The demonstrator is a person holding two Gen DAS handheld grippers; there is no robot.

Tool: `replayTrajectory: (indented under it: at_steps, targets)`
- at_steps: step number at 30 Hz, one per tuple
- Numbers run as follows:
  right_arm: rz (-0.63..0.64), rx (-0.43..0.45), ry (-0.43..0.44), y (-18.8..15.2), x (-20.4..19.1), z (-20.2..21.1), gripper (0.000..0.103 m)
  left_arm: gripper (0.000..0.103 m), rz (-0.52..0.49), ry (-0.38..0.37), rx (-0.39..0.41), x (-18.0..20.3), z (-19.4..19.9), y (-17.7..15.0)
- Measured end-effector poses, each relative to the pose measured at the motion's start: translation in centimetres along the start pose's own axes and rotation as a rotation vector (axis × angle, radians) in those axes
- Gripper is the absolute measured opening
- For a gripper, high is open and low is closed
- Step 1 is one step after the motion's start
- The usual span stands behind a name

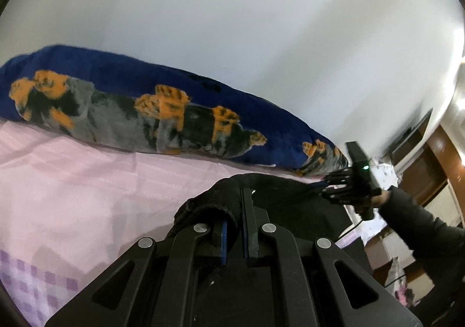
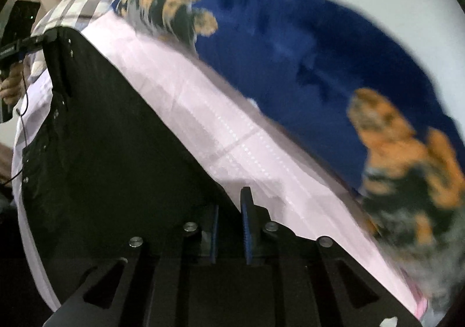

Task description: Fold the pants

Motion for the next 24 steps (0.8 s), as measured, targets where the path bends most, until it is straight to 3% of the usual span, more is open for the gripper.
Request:
replayTrajectory:
  at_steps: [6, 10, 19, 24]
  targets:
    - [-0.067, 0.097, -0.085, -4.3, -4.0, 5.5, 0.010, 0.007, -0.038, -0.021, 0.002, 2.0, 2.7, -2.1]
    - [-0.110, 0.116, -0.098, -7.4, -7.0, 7.0, 0.009, 0.008, -0.082, -0.032, -0.017, 3.6, 4.5, -4.4]
    - [-0.245, 0.105, -0.054, -14.4, -12.5, 6.5, 0.008, 0.009, -0.096, -0.033, -0.118, 5.0, 6.7, -12.6]
    - [-0.296, 0.066, -0.012, -17.5, -14.2, 4.9, 0.008, 0.010, -0.121, 0.014, -0.228, 4.6, 6.3, -18.4]
Point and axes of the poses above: each gripper's, at about its wrist camera, not at the fingertips, and z roughly against the way its jaws point, x to its right, y to its top, the point moved 2 cm from there along -z, roughly the way its jaws point, and after that the axes turned 1 degree about -z, right-handed, at the moved point
